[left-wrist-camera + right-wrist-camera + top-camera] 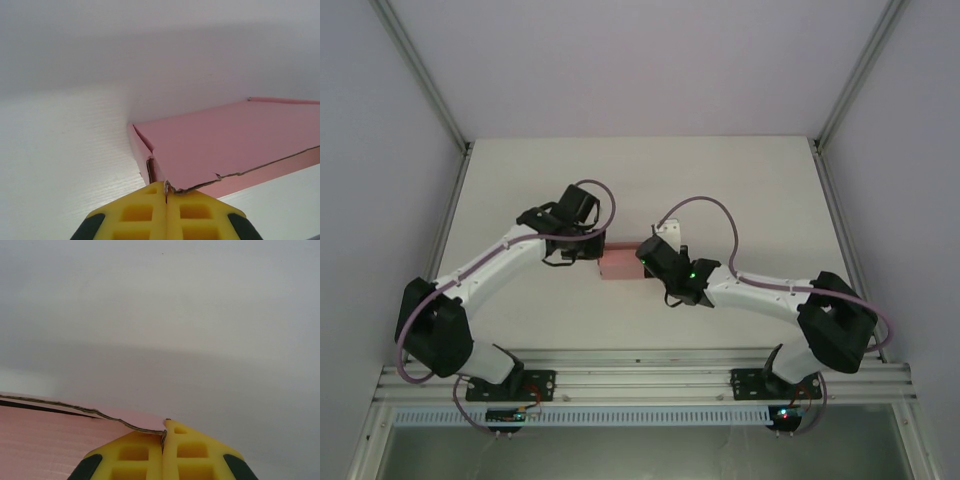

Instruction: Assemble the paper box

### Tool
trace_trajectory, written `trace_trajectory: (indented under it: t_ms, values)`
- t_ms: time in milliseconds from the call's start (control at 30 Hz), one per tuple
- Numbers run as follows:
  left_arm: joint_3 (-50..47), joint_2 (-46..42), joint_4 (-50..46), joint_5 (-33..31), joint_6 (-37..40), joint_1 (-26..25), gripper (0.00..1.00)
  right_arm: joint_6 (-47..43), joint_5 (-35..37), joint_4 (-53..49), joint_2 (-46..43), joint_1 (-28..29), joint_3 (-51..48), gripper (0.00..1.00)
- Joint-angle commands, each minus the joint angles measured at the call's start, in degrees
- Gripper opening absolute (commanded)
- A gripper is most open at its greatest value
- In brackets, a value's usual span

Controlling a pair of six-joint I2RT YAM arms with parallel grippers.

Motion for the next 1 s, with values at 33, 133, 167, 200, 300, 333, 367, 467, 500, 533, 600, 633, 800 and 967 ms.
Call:
trace_trajectory:
  t_ms: [33, 133, 167, 200, 300, 333, 367, 467, 500, 533, 600, 633, 800, 967]
  values:
    - [-1.0, -1.1, -2.7, -3.6, 5.7, -0.4, 0.0, -1.5, -5.2, -13.1, 3.1, 0.4, -3.8, 0.0]
    - [-1.3, -1.1, -2.6, -3.7, 7.1, -0.4, 0.0, -2.0, -4.8, -13.6, 3.4, 0.3, -3.5, 0.0]
    - [-1.8, -1.2, -1.8, -2.5, 7.4, -0.5, 0.0, -1.9, -4.5, -13.9, 3.5, 0.3, -3.2, 0.0]
    - [-2.2, -1.1, -1.2, -2.0, 7.4, -0.5, 0.0, -1.8, -4.6, -14.1, 3.6, 0.4, -3.1, 0.0]
    - [-3.3, -0.7, -0.7, -4.2, 6.3, -1.1, 0.0, -1.6, -3.8, -13.4, 3.5, 0.5, -3.1, 0.0]
    - [-4.2, -0.9, 0.5, -3.8, 5.5, -1.1, 0.0, -1.6, -4.3, -13.0, 3.5, 0.4, -3.1, 0.0]
    - [-5.4, -1.1, 2.2, -2.5, 4.6, -1.2, 0.0, -1.5, -4.2, -12.6, 3.4, 0.5, -3.3, 0.0]
    - [-8.7, -2.3, 6.2, -1.6, 2.7, -2.4, 0.0, -1.5, -3.3, -11.1, 3.2, 0.7, -3.6, 0.0]
    - [-9.8, -2.8, 6.9, -2.0, 3.1, -3.5, 0.0, -1.6, -2.7, -10.4, 3.0, 1.0, -4.0, 0.0]
    - [-10.6, -3.1, 7.3, -2.6, 4.0, -4.7, 0.0, -2.2, -2.9, -9.5, 2.9, 1.1, -4.5, 0.0]
    - [-11.8, -3.2, 7.3, -5.7, 5.1, -7.3, 0.0, -2.8, -3.7, -7.5, 2.6, 1.1, -5.5, 0.0]
    - [-12.4, -3.1, 7.3, -6.7, 5.0, -8.1, 0.0, -3.3, -5.1, -6.7, 2.4, 1.1, -5.9, 0.0]
    - [-14.6, -1.9, 7.9, -7.8, 1.7, -8.4, 0.0, -5.0, -9.9, -6.1, -0.7, 0.1, -4.2, 0.16]
    - [-13.7, -1.2, 7.9, -9.5, 0.9, -8.4, 0.0, -7.7, -18.8, -5.8, -5.1, -4.8, -1.5, 0.39]
